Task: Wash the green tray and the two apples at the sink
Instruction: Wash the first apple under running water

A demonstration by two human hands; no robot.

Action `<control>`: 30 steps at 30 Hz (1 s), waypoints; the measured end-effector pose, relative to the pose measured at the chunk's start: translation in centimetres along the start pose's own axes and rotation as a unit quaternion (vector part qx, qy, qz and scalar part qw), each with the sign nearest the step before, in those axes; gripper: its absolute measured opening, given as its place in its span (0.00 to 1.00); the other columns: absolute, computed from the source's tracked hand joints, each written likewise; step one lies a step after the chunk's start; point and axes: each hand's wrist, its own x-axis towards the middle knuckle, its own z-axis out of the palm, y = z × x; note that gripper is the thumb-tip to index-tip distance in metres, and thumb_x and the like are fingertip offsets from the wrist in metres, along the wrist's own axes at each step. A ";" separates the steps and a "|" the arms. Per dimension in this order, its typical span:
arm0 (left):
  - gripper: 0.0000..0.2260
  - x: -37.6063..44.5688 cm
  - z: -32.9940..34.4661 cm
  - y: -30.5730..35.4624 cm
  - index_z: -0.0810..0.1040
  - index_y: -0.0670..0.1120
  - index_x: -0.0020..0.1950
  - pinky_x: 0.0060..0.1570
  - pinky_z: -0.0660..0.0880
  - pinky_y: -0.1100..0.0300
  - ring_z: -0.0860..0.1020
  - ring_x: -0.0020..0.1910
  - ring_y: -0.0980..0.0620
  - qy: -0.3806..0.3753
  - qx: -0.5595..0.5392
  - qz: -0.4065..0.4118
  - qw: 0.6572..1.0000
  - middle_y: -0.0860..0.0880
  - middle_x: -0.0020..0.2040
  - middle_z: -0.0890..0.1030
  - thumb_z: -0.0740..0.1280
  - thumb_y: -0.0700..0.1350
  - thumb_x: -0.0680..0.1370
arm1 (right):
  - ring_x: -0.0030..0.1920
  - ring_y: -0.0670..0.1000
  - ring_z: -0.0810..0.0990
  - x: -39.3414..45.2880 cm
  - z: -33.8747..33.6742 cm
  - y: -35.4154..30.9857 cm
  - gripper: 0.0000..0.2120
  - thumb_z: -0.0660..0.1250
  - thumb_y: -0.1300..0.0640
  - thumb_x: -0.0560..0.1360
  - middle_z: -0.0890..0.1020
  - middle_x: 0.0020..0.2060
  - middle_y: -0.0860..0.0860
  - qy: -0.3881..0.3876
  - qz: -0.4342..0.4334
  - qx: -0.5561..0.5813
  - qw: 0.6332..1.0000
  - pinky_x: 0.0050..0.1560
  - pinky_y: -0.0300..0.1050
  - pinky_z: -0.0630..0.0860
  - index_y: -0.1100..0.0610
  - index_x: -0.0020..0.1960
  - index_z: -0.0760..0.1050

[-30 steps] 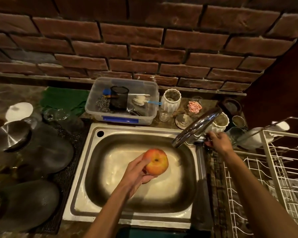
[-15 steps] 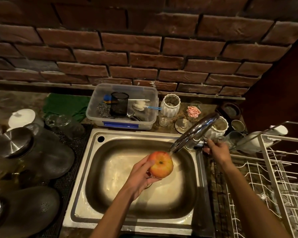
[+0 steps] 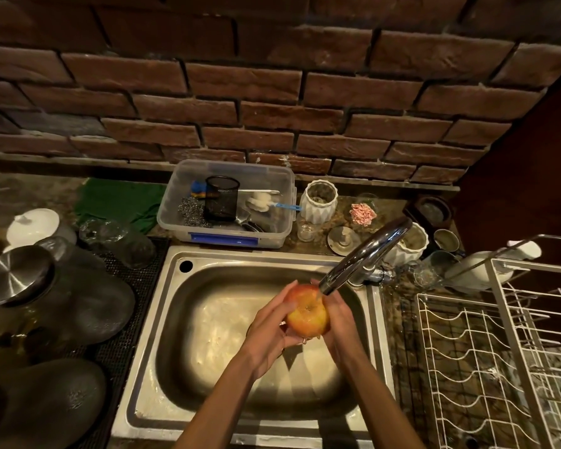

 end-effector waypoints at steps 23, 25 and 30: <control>0.17 1.6 1.5 0.5 0.81 0.46 0.58 0.52 0.81 0.45 0.81 0.58 0.38 0.147 0.038 -0.002 0.988 0.38 0.58 0.82 0.69 0.54 0.73 | 0.58 0.33 0.76 -1.4 2.2 0.1 0.13 0.56 0.45 0.81 0.75 0.59 0.36 -0.011 -0.124 -0.245 0.961 0.54 0.29 0.76 0.32 0.62 0.72; 0.14 1.4 1.6 0.2 0.80 0.48 0.57 0.52 0.81 0.45 0.81 0.58 0.39 0.143 0.040 0.026 0.989 0.39 0.59 0.81 0.68 0.53 0.76 | 0.56 0.38 0.78 -1.0 2.3 -0.8 0.12 0.57 0.42 0.80 0.77 0.56 0.37 -0.021 -0.087 -0.248 0.965 0.52 0.32 0.77 0.31 0.60 0.73; 0.16 0.4 3.0 0.2 0.79 0.61 0.54 0.52 0.82 0.51 0.77 0.59 0.51 0.120 0.190 0.128 0.966 0.53 0.60 0.76 0.67 0.64 0.70 | 0.52 0.60 0.85 0.1 1.8 -1.1 0.21 0.65 0.38 0.76 0.83 0.57 0.59 0.020 0.178 0.028 0.983 0.49 0.64 0.83 0.51 0.60 0.78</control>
